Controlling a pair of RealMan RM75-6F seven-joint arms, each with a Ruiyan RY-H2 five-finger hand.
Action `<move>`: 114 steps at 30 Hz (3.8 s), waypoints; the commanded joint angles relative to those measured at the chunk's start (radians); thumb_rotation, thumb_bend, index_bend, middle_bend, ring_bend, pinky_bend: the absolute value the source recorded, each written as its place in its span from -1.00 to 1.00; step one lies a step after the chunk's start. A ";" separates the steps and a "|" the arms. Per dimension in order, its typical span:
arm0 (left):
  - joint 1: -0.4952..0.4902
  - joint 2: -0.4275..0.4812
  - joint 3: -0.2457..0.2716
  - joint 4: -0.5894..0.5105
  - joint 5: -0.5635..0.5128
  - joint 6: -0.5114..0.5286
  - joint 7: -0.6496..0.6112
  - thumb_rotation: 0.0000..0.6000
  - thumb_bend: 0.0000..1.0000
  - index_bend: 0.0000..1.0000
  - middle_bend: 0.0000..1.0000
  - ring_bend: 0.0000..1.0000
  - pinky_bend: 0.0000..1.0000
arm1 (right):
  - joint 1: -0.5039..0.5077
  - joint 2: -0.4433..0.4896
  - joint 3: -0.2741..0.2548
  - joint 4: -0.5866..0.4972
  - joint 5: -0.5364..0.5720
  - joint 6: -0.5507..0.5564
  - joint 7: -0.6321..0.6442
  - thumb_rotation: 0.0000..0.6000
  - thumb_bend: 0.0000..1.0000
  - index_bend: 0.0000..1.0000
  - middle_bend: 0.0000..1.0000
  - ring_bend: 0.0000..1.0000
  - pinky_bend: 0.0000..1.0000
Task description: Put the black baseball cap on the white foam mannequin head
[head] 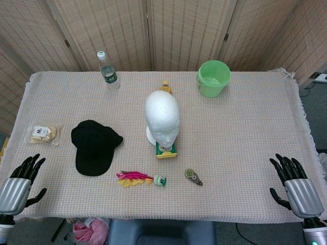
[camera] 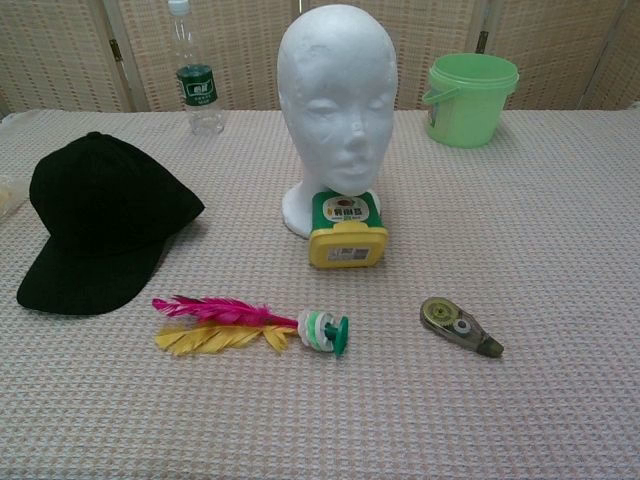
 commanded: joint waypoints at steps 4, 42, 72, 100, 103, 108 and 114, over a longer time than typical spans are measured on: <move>0.009 -0.015 -0.004 0.001 0.024 0.034 0.025 1.00 -0.40 -0.89 -0.92 -0.97 -0.53 | 0.008 0.007 -0.007 0.000 -0.012 -0.013 0.012 1.00 -0.42 -1.00 -1.00 -1.00 -1.00; -0.095 -0.496 -0.026 0.464 0.129 -0.009 0.092 1.00 -0.40 -0.46 -0.34 -0.66 -0.51 | -0.002 0.043 -0.034 0.006 -0.112 0.057 0.097 1.00 -0.45 -1.00 -1.00 -1.00 -1.00; -0.147 -0.733 -0.044 0.796 0.084 0.021 0.145 1.00 -0.40 -0.49 -0.34 -0.68 -0.51 | -0.023 0.052 -0.039 0.010 -0.136 0.105 0.117 1.00 -0.45 -1.00 -1.00 -1.00 -1.00; -0.193 -0.839 -0.044 0.991 0.051 0.028 0.101 1.00 -0.40 -0.48 -0.33 -0.68 -0.51 | -0.032 0.060 -0.030 0.017 -0.129 0.126 0.143 1.00 -0.45 -1.00 -1.00 -1.00 -1.00; -0.194 -0.855 -0.046 1.031 0.050 0.052 0.085 1.00 -0.40 -0.47 -0.30 -0.68 -0.51 | -0.030 0.059 -0.030 0.016 -0.126 0.120 0.139 1.00 -0.45 -1.00 -1.00 -1.00 -1.00; -0.196 -0.880 -0.046 1.084 0.048 0.078 0.049 1.00 -0.40 -0.42 -0.24 -0.64 -0.51 | -0.030 0.058 -0.028 0.014 -0.123 0.117 0.134 1.00 -0.45 -1.00 -1.00 -1.00 -1.00; -0.196 -0.920 -0.044 1.157 0.042 0.091 0.008 1.00 -0.40 -0.36 -0.17 -0.59 -0.50 | -0.031 0.057 -0.027 0.013 -0.123 0.119 0.132 1.00 -0.45 -1.00 -1.00 -1.00 -1.00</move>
